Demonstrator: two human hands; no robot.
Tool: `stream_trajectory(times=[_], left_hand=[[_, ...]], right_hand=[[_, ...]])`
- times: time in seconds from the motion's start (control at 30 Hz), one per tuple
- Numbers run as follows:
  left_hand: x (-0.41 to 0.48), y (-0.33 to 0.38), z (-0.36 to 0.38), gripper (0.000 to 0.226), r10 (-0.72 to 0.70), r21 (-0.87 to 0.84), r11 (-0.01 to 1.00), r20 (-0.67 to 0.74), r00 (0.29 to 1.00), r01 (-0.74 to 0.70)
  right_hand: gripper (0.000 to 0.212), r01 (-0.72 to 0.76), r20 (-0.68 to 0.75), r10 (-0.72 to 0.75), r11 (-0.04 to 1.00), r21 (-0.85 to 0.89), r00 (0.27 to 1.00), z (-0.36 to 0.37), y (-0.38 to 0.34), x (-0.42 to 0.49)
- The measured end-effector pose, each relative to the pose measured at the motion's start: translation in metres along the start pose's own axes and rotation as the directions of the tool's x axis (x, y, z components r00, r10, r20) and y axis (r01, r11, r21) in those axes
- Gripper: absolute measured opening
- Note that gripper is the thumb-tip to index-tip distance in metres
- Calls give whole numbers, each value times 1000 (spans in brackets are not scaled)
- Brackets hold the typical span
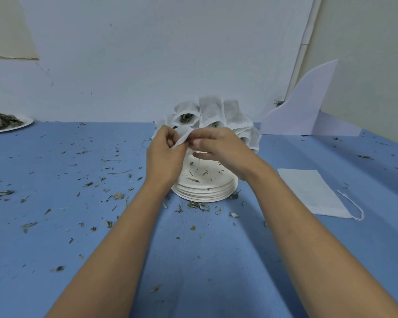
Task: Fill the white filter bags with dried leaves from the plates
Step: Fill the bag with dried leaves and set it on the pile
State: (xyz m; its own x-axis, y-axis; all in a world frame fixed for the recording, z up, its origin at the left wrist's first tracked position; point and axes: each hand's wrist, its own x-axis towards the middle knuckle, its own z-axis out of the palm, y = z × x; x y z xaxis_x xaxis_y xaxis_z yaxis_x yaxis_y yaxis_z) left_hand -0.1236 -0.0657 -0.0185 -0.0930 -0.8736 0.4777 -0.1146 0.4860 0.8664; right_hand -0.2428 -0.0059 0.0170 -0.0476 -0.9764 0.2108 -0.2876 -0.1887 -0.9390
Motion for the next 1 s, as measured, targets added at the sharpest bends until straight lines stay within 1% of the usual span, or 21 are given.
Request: stream_trajectory(times=[0.03, 0.07, 0.13, 0.2, 0.23, 0.27, 0.3, 0.33, 0.37, 0.43, 0.53, 0.57, 0.6, 0.63, 0.7, 0.73, 0.77, 0.83, 0.93, 1.0], left_hand=[[1, -2, -1, 27, -17, -7, 1000, -27, 999, 17], [2, -3, -2, 28, -32, -15, 999, -47, 998, 32], [2, -4, -3, 27, -45, -10, 999, -93, 995, 44], [4, -3, -5, 27, -46, -5, 999, -153, 987, 46], [5, -3, -7, 27, -48, -7, 999, -173, 984, 47], [6, -4, -8, 27, -49, -10, 999, -183, 982, 48], [5, -4, -8, 28, -50, -11, 999, -186, 981, 48], [5, -3, -8, 28, -49, -8, 999, -186, 981, 49], [4, -3, -8, 27, -48, -4, 999, -187, 981, 48], [4, -2, -7, 27, -46, -5, 999, -189, 981, 46], [5, -2, -7, 28, -51, -14, 999, -188, 981, 50], [5, -3, -6, 28, -55, -16, 998, -182, 982, 53], [4, -3, -5, 28, -57, -14, 998, -171, 984, 55], [3, -4, -5, 28, -57, -9, 998, -158, 986, 56], [2, -4, -4, 27, -52, 9, 999, -131, 990, 53], [1, -4, -3, 27, -45, 15, 999, -114, 993, 47], [0, -3, -2, 27, -34, 17, 999, -89, 995, 36], [-3, 0, 1, 26, 1, 16, 1000, -17, 1000, -1], [-7, 6, 7, 25, 49, 7, 999, 102, 994, -50], [-9, 8, 9, 23, 62, 3, 998, 180, 982, -63]], right_hand=[[31, 7, 23, -6, 1000, -17, 1000, -1, 1, 0], [33, 22, 13, -21, 999, -38, 1000, 1, 1, -1], [32, 69, -83, -70, 998, -14, 994, 4, 1, 0], [29, 83, -174, -76, 996, 35, 982, 5, 2, 0], [24, 67, -185, -73, 997, -40, 980, 5, 2, 0], [18, 27, -160, -63, 976, -216, 985, 4, 4, 0], [10, -22, -111, -27, 908, -418, 993, 4, 6, -1], [4, -54, -63, 22, 818, -573, 998, 5, 9, -2], [7, -73, -33, 68, 741, -667, 997, 7, 11, -2], [13, -103, -20, 129, 673, -732, 991, 12, 16, -2], [17, -129, -21, 178, 623, -772, 984, 15, 20, 0], [20, -138, -24, 187, 624, -770, 982, 15, 21, 0], [23, -143, -36, 175, 654, -743, 984, 15, 20, 0], [25, -151, -71, 140, 718, -679, 988, 15, 19, 1], [25, -137, -227, 27, 863, -487, 974, 12, 14, 1], [25, -110, -307, -22, 906, -408, 951, 11, 11, 1], [25, -87, -358, -47, 932, -351, 933, 10, 9, 1], [27, -78, -393, -37, 958, -275, 919, 11, 10, 2], [53, -77, -464, -4, 985, -156, 886, 14, 16, 3], [58, -90, -514, 38, 993, -76, 857, 15, 19, 5]])
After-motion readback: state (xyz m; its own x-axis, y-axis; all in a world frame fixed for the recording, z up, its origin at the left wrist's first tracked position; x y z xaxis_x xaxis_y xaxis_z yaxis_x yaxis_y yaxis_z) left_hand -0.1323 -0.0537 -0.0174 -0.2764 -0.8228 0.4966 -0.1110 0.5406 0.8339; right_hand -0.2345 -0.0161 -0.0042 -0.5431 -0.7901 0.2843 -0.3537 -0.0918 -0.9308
